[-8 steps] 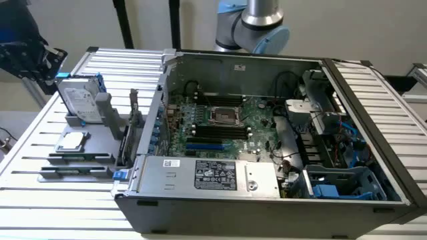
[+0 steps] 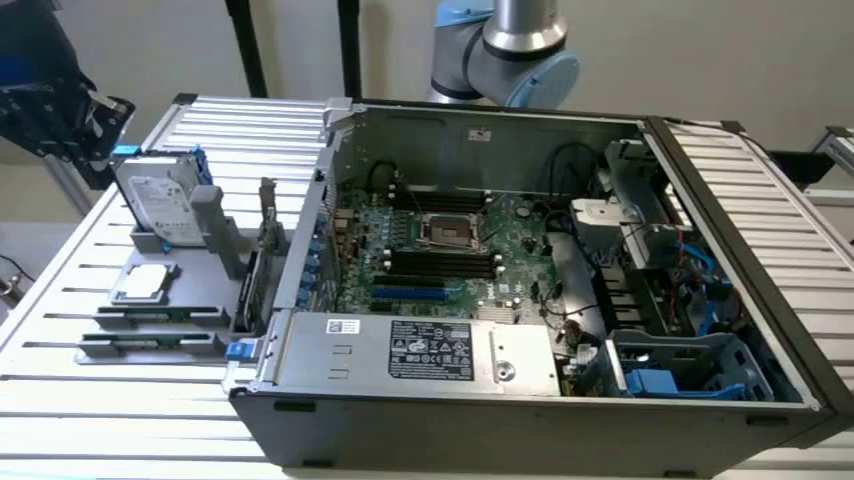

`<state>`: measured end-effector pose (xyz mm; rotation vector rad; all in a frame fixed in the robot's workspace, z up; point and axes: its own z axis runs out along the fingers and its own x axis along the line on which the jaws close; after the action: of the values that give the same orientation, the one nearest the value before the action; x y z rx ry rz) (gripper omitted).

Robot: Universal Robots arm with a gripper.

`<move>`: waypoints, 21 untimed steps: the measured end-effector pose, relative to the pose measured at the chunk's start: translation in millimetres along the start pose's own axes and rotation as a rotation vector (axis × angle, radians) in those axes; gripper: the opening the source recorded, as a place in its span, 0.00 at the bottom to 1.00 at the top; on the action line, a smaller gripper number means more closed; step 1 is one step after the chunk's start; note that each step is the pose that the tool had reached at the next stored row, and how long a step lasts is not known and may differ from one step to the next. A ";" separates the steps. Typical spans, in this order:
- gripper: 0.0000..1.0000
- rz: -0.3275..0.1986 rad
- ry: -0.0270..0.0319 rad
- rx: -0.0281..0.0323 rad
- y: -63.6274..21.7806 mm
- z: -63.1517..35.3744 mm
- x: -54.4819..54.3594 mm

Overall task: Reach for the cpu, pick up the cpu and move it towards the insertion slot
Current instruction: 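Pick up the cpu and move it towards the insertion slot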

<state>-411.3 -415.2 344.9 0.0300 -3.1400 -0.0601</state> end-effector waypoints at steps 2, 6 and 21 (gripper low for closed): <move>0.11 0.000 0.0000 0.0000 0.0 0.0 0.0; 0.11 0.000 0.0000 0.0000 0.0 0.0 0.0; 0.11 -0.003 0.0002 0.0022 4.2 8.3 18.7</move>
<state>-430.0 -411.0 336.8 0.0350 -3.1399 -0.0566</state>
